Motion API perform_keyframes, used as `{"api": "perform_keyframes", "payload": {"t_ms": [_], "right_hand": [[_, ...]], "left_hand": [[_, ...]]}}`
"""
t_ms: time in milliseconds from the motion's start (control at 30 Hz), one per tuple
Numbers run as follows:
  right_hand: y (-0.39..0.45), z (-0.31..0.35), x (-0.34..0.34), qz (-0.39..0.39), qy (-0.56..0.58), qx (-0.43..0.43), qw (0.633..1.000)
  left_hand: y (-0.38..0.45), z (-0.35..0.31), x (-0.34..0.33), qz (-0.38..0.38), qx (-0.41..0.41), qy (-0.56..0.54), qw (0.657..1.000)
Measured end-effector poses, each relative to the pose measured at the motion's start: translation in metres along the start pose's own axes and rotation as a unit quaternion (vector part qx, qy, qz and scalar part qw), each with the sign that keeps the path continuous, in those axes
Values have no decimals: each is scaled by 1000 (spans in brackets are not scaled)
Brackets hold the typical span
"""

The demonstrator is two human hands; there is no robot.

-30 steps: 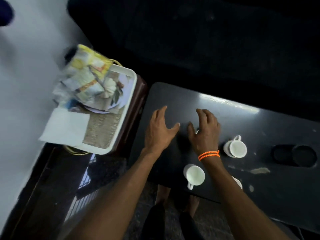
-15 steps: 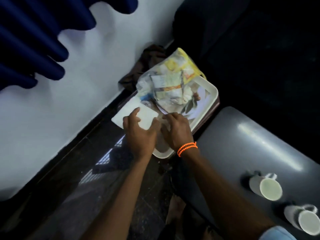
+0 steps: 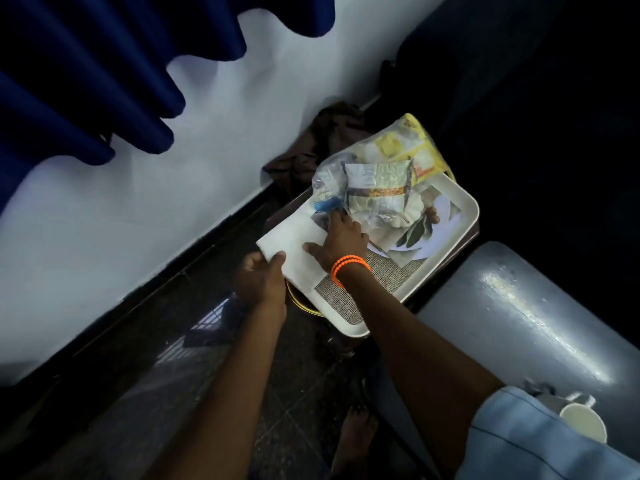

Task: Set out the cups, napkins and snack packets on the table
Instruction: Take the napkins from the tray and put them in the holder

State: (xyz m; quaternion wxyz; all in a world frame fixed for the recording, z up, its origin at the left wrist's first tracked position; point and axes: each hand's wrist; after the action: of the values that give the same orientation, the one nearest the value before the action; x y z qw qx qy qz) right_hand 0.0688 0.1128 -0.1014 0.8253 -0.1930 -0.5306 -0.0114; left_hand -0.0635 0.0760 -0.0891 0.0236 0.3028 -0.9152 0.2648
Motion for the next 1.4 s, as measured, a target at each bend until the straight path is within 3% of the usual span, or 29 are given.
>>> {"api": "perform_keyframes", "payload": {"t_ms": [133,267,433,633,767,967,1033,1133,1300,1400], "right_hand": [[-9,-7,2,21,58,0,998],[-21,-22,17,2,230,6,973],[-40,-62,49,76,471,-2,879],[-68,-136,87,85,605,-17,791],[-95,-189,105,-7,612,-114,782],[-151,-270,125,-78,623,-277,727],[-178,-297,127,-83,635,-290,712],[-230,-338,129,-113,618,-264,732],[-320,-399,133,-221,550,-366,717],[-376,-428,141,-295,471,-441,704]], "left_hand": [[-9,-8,5,54,-84,41,994],[-24,-24,6,130,-158,15,979],[-45,-44,-10,251,-68,-102,960],[-93,-28,-53,330,8,-66,942],[-140,-4,-83,377,12,-9,926],[-215,36,-123,438,2,72,896],[-243,51,-136,457,1,98,884],[-294,73,-153,465,-36,148,872],[-391,115,-171,471,-129,222,844],[-456,151,-169,517,-54,243,819]]}}
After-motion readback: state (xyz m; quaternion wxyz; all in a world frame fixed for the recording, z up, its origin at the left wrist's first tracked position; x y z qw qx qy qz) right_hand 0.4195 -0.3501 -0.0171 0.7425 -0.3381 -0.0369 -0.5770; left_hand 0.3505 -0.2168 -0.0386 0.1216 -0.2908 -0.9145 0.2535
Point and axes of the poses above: each hand's wrist, its own y-axis towards the middle knuckle, its own x-axis out of the back of the hand, z = x × y, and after that the axes turned 10 degrees about -y, right-handed
